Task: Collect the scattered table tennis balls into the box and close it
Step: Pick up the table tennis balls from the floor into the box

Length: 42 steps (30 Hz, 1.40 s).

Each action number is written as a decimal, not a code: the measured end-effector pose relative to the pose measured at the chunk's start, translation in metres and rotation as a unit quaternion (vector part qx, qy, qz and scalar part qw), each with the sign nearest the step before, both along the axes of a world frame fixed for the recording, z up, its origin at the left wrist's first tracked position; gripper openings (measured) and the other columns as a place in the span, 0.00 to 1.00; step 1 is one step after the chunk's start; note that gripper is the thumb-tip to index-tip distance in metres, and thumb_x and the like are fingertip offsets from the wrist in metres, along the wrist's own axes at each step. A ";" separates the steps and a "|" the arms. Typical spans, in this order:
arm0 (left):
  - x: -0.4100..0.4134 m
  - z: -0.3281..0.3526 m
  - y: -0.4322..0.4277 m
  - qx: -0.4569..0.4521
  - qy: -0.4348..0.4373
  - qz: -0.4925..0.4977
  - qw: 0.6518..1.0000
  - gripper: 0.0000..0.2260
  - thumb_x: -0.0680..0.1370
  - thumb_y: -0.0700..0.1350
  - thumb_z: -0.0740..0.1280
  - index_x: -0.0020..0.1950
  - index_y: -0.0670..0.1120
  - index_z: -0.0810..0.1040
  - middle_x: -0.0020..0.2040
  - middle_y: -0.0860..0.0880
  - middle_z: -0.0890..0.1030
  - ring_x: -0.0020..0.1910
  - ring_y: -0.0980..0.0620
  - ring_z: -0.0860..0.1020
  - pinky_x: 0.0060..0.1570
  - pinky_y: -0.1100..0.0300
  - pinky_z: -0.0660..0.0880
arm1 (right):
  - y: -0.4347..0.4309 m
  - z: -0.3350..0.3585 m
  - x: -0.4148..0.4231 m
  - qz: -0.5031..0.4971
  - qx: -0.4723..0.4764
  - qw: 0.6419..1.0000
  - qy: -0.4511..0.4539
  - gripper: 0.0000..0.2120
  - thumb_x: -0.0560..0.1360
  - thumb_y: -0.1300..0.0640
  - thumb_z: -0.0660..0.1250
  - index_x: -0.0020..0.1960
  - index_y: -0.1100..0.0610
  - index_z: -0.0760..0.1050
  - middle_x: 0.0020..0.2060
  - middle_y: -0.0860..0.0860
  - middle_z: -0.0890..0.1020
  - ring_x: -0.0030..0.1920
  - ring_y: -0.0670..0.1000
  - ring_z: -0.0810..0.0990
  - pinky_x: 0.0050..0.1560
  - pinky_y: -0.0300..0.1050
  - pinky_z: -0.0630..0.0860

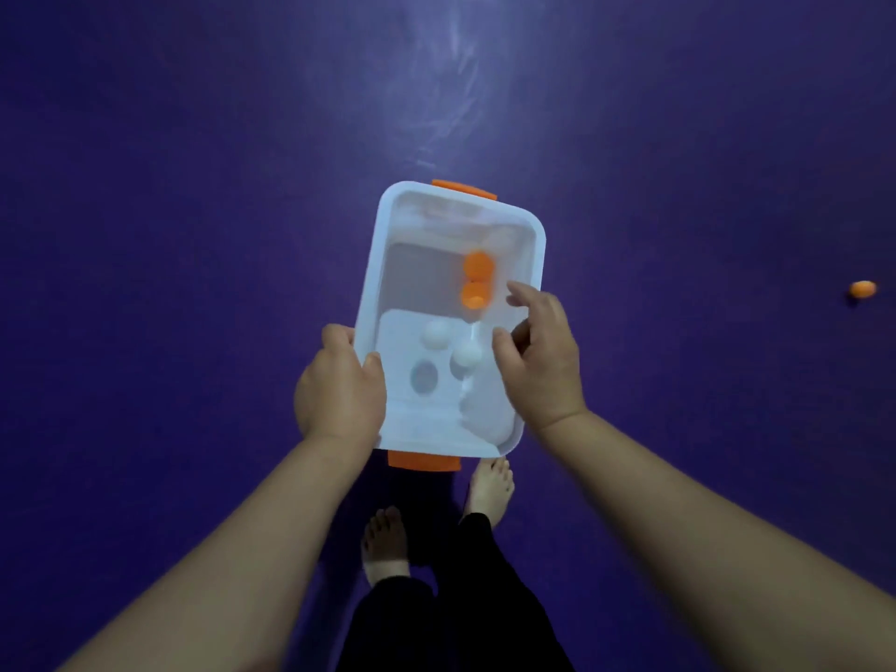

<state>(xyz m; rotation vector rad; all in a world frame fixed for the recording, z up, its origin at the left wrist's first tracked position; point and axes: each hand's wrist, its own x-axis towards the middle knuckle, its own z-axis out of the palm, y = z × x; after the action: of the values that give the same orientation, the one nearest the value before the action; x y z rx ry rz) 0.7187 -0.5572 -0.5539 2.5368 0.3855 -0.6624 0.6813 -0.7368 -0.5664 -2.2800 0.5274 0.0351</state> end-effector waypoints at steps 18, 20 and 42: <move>-0.025 0.356 -0.044 -0.130 -0.126 -0.048 0.982 0.03 0.77 0.42 0.62 0.48 0.46 0.69 0.39 0.50 0.75 0.37 0.47 0.74 0.33 0.57 0.67 | -0.044 0.371 -0.078 -0.203 0.009 0.979 0.017 0.16 0.74 0.62 0.61 0.59 0.49 0.72 0.54 0.41 0.72 0.38 0.42 0.74 0.43 0.41 0.71; -0.033 0.372 -0.063 -0.138 -0.120 -0.060 0.981 0.02 0.77 0.42 0.62 0.48 0.45 0.69 0.38 0.50 0.75 0.35 0.49 0.73 0.30 0.58 0.66 | -0.062 0.387 -0.092 -0.215 0.009 0.976 0.029 0.15 0.74 0.61 0.61 0.59 0.48 0.72 0.55 0.39 0.73 0.39 0.40 0.76 0.43 0.41 0.73; -0.021 0.421 -0.419 -0.121 -0.076 -0.241 0.960 0.05 0.77 0.43 0.62 0.51 0.44 0.71 0.43 0.46 0.78 0.40 0.45 0.75 0.34 0.56 0.69 | -0.409 0.450 -0.183 -0.361 0.022 0.925 0.115 0.11 0.78 0.58 0.60 0.57 0.50 0.76 0.52 0.42 0.77 0.50 0.43 0.76 0.46 0.38 0.74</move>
<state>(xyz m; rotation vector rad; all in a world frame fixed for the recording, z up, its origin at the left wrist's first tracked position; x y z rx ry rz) 0.6982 -0.9758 -0.1328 2.4294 -0.3603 -0.6329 0.4987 -1.1463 -0.1168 -1.9195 1.4434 -0.0531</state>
